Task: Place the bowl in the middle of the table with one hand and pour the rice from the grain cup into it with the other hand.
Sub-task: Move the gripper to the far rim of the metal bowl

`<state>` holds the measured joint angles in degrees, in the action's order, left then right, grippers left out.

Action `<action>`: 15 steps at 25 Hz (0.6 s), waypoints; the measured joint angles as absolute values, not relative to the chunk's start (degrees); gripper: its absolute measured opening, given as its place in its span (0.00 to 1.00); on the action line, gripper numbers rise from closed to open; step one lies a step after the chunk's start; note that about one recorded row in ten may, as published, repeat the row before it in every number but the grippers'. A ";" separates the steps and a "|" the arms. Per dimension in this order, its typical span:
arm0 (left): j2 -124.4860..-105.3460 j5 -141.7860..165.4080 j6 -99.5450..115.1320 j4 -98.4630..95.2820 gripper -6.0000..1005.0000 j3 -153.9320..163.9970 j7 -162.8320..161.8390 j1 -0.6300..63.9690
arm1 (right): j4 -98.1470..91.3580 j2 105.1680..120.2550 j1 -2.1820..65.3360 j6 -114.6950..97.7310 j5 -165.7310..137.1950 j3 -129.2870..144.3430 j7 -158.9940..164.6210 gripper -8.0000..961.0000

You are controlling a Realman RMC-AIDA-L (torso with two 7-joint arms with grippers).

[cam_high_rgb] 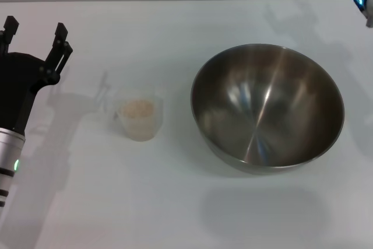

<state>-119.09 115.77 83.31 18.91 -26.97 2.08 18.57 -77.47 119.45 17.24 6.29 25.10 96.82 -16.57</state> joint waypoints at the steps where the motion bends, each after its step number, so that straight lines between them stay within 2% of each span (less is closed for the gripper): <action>1: -119.09 115.77 83.31 18.91 0.84 -26.97 2.08 18.57 | -80.51 119.41 17.25 12.36 25.10 95.70 -16.43 0.73; 5: -119.09 115.70 83.28 18.60 0.84 -26.99 2.20 18.80 | -91.87 119.18 19.11 37.09 25.18 89.98 -15.10 0.73; 9: -119.06 115.66 83.23 18.13 0.84 -27.07 2.24 19.02 | -98.10 119.05 24.43 61.57 25.40 80.90 -13.66 0.73; 15: -119.00 115.66 82.96 17.53 0.84 -27.07 2.27 19.79 | -92.26 118.37 33.47 82.52 25.98 68.93 -17.52 0.73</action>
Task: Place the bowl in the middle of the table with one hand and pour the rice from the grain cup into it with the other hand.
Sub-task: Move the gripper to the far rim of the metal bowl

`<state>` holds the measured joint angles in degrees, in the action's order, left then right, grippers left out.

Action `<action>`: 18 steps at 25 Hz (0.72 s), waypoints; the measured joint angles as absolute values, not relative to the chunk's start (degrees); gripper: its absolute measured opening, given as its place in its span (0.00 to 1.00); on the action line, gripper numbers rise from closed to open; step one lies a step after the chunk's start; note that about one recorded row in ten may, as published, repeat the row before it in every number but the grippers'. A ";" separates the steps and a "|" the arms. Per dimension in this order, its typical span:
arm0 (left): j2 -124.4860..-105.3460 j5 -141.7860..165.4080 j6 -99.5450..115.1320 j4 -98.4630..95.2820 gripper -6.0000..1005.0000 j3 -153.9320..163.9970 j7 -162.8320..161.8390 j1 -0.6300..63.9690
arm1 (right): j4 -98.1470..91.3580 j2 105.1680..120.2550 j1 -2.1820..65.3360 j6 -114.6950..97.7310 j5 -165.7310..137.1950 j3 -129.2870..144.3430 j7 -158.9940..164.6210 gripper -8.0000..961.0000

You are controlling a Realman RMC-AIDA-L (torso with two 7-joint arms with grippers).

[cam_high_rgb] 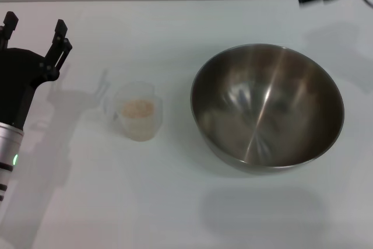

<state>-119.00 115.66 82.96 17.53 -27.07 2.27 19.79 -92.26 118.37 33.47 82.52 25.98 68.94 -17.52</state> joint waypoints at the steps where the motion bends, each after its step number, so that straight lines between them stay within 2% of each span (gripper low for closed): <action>1: -119.00 115.67 82.85 17.35 0.84 -27.07 2.28 20.02 | -90.23 118.28 34.95 84.78 25.86 67.23 -18.96 0.73; 5: -119.00 115.66 82.21 16.96 0.84 -27.07 2.28 20.55 | -83.50 117.64 38.73 90.23 25.28 63.58 -23.38 0.73; 18: -119.00 115.66 81.90 16.43 0.83 -27.07 2.28 21.01 | -70.95 116.47 41.13 90.54 25.06 63.44 -30.14 0.72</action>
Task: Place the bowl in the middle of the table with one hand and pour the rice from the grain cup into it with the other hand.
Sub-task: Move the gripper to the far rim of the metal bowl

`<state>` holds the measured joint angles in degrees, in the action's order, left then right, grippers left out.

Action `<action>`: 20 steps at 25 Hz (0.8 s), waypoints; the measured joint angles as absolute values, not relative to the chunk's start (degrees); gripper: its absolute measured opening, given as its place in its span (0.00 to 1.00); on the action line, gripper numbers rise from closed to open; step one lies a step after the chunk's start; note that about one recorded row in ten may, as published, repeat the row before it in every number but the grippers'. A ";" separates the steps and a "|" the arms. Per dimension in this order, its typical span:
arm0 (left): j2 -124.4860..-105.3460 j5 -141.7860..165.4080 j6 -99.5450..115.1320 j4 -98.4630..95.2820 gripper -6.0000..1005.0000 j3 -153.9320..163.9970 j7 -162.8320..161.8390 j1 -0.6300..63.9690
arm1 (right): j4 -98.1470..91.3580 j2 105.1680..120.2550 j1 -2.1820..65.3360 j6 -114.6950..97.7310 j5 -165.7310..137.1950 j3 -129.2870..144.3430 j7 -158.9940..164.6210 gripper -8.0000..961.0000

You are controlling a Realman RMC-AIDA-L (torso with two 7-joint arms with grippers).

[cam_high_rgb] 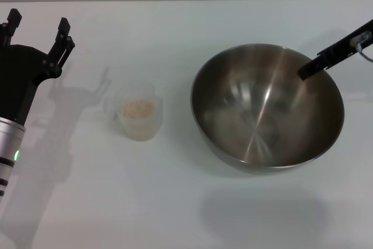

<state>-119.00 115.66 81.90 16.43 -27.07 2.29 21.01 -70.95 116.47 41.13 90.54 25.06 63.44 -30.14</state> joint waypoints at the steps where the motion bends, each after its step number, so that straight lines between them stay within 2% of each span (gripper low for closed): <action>1: -119.00 115.66 81.90 16.43 0.83 -27.07 2.28 21.01 | -70.00 116.47 41.30 90.29 25.05 63.41 -30.54 0.72; 11: -119.00 115.77 81.91 16.43 0.83 -27.07 2.37 21.01 | -62.61 116.96 42.15 86.66 25.55 63.33 -33.96 0.72; 16: -119.04 116.02 81.91 16.44 0.83 -27.07 2.37 21.00 | -62.33 116.98 41.68 85.93 25.73 62.43 -34.28 0.57; 20: -119.09 116.05 81.91 16.47 0.83 -26.98 2.35 20.96 | -62.00 116.99 41.59 85.89 25.85 61.06 -35.11 0.40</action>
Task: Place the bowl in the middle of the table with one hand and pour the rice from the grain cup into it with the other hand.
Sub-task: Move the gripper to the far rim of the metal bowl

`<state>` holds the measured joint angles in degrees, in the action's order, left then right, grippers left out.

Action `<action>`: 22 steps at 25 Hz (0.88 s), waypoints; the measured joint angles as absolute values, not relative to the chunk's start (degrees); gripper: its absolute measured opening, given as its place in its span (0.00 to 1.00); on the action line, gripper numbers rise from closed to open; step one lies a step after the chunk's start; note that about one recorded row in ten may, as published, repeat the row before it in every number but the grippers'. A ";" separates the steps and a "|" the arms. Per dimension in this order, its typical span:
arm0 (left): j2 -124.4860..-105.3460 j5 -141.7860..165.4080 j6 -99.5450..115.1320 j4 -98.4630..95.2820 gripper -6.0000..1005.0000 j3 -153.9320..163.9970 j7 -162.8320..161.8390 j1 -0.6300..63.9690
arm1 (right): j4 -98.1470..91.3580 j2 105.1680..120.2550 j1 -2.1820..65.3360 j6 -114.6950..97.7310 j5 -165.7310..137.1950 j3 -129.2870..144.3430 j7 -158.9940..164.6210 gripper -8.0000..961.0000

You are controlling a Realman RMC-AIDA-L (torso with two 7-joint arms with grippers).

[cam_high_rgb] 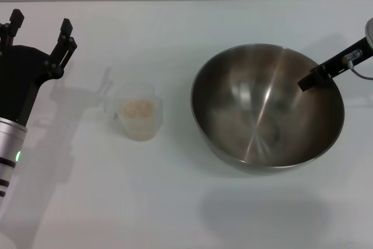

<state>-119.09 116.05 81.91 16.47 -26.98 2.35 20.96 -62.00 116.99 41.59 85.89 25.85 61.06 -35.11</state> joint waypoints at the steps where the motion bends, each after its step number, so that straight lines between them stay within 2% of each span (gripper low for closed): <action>1: -119.09 116.05 81.91 16.47 0.83 -26.98 2.35 20.96 | -61.76 116.98 41.58 85.86 25.87 60.68 -35.43 0.35; 12: -119.09 116.10 81.91 16.99 0.82 -26.87 2.29 20.48 | -60.98 116.93 41.67 85.41 26.41 57.71 -37.10 0.08; 17: -119.09 116.11 81.91 16.97 0.82 -26.87 2.28 20.47 | -63.18 116.82 41.53 85.36 28.02 55.89 -37.68 0.01; 22: -119.09 116.11 81.91 16.96 0.82 -26.79 2.28 20.55 | -66.20 116.57 40.81 86.98 33.03 54.65 -39.82 0.01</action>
